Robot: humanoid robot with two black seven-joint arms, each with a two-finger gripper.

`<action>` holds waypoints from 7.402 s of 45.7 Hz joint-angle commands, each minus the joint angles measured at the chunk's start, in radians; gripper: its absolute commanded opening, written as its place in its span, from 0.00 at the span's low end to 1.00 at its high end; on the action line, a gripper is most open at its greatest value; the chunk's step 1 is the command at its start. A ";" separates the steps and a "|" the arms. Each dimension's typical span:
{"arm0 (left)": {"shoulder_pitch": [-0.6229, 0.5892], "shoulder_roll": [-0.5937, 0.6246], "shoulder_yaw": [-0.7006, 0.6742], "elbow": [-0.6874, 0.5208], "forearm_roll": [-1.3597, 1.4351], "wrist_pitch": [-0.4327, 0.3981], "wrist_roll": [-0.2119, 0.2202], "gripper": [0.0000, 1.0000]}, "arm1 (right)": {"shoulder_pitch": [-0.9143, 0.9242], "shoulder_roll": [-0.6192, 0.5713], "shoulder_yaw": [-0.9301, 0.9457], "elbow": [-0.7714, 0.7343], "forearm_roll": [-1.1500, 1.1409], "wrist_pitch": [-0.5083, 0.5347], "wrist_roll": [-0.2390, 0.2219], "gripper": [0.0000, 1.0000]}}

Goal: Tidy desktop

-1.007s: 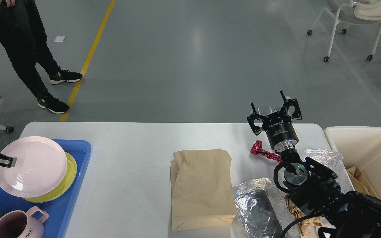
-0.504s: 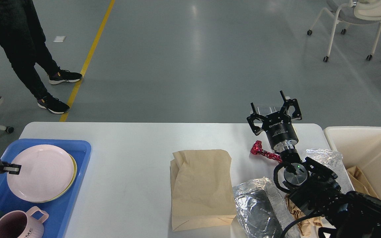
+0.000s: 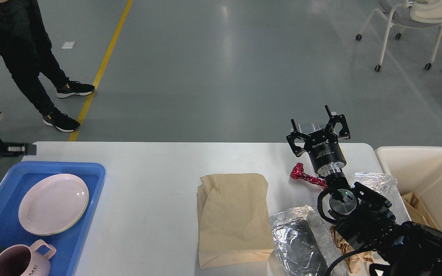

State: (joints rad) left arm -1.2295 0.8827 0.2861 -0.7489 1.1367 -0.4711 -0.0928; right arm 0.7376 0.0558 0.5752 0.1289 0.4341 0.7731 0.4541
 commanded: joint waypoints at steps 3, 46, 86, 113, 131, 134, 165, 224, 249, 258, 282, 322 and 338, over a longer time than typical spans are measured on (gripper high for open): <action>-0.342 0.053 -0.168 -0.018 -0.129 -0.296 -0.001 0.79 | 0.000 0.001 0.000 0.000 0.000 0.000 0.000 1.00; 0.386 -0.432 -1.148 0.175 -1.127 -0.250 0.012 0.98 | -0.001 -0.001 -0.002 -0.002 0.000 -0.001 0.000 1.00; 0.423 -0.470 -1.205 0.192 -1.129 -0.198 0.010 0.98 | 0.000 0.001 0.000 0.000 0.000 0.000 0.000 1.00; 0.605 -0.591 -1.203 0.256 -1.131 -0.199 -0.091 1.00 | 0.000 0.001 0.000 0.000 0.000 0.000 0.000 1.00; 0.647 -0.630 -1.185 0.290 -1.120 -0.225 -0.223 1.00 | 0.000 -0.001 -0.003 -0.002 0.000 -0.001 0.000 1.00; 0.656 -0.630 -1.185 0.290 -1.117 -0.244 -0.228 1.00 | 0.000 -0.001 -0.003 -0.002 0.000 -0.001 0.000 1.00; 0.674 -0.633 -1.203 0.290 -1.126 -0.277 -0.231 1.00 | 0.000 -0.001 -0.003 -0.002 0.000 -0.001 0.000 1.00; 0.674 -0.633 -1.203 0.290 -1.126 -0.277 -0.232 1.00 | 0.416 -0.217 0.055 0.025 0.021 -0.002 0.000 1.00; 0.674 -0.633 -1.203 0.290 -1.126 -0.277 -0.231 1.00 | 0.404 -0.206 0.019 0.006 0.000 -0.012 -0.008 1.00; 0.674 -0.633 -1.203 0.290 -1.126 -0.277 -0.232 1.00 | 0.306 -0.283 -0.005 0.005 0.000 -0.021 -0.006 1.00; 0.674 -0.633 -1.203 0.290 -1.126 -0.277 -0.231 1.00 | 0.243 -0.283 -0.021 0.009 -0.008 -0.031 -0.014 1.00; 0.674 -0.633 -1.203 0.290 -1.126 -0.277 -0.232 1.00 | 1.546 -0.433 -1.890 1.085 -0.991 -0.118 -0.012 1.00; 0.674 -0.633 -1.203 0.290 -1.126 -0.277 -0.232 1.00 | 1.852 -0.677 -1.957 1.529 -1.002 0.080 -0.023 1.00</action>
State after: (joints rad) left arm -0.5555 0.2500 -0.9173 -0.4587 0.0108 -0.7484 -0.3248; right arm 2.5720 -0.5977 -1.3670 1.6291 -0.5699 0.8404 0.4368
